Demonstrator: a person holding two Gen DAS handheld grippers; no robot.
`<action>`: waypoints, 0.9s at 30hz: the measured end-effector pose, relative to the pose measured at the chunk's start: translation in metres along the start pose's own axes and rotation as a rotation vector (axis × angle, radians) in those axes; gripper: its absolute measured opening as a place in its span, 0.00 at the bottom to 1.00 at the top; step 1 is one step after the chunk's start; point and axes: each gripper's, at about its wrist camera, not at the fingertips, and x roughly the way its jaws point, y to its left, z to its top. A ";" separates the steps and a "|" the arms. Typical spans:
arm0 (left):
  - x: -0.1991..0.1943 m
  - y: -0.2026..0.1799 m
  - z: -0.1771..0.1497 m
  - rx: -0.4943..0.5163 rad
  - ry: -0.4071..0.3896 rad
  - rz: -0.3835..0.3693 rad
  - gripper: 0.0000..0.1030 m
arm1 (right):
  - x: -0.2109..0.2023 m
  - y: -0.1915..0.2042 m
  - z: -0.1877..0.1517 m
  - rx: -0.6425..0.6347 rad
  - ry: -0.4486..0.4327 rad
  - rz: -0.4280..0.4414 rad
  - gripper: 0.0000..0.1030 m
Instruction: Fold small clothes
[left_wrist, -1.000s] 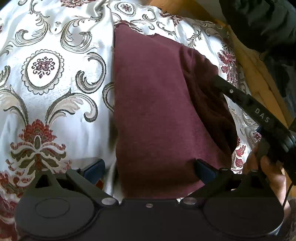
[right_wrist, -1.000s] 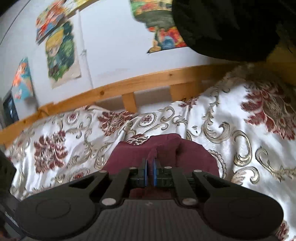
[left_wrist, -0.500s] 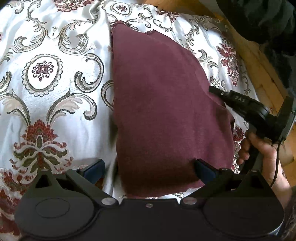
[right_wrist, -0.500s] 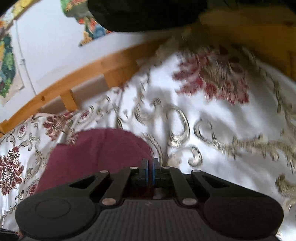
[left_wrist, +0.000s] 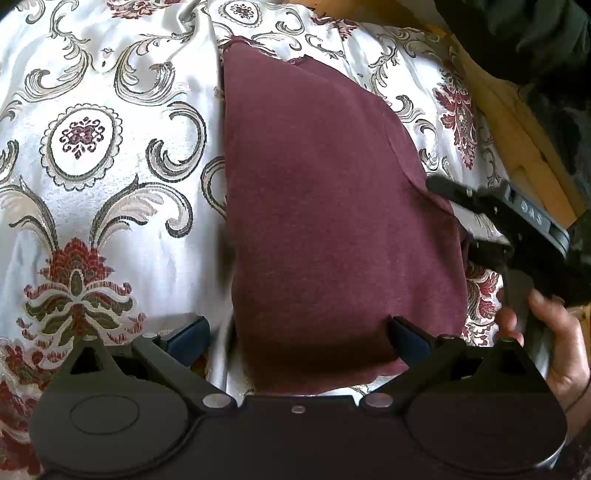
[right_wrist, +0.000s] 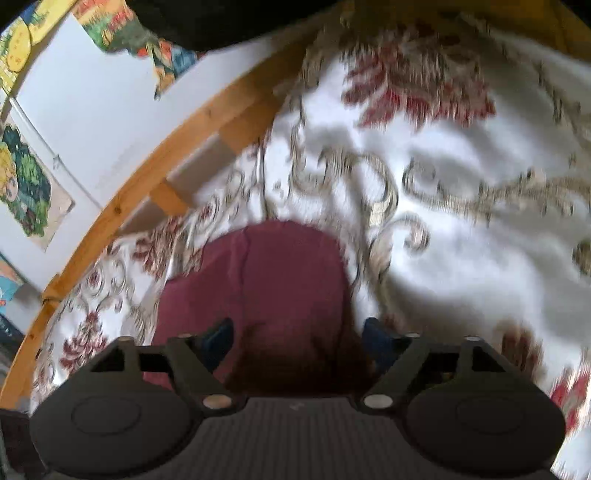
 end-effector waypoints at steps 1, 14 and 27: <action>0.000 0.000 0.000 0.002 0.000 0.000 0.99 | 0.001 0.003 -0.003 -0.012 0.039 -0.025 0.86; 0.001 -0.001 0.001 0.012 0.017 0.006 0.99 | 0.001 0.009 -0.009 -0.080 0.002 -0.094 0.95; 0.003 0.000 0.002 0.018 0.018 -0.001 0.99 | 0.030 0.003 -0.009 -0.055 0.007 -0.058 0.99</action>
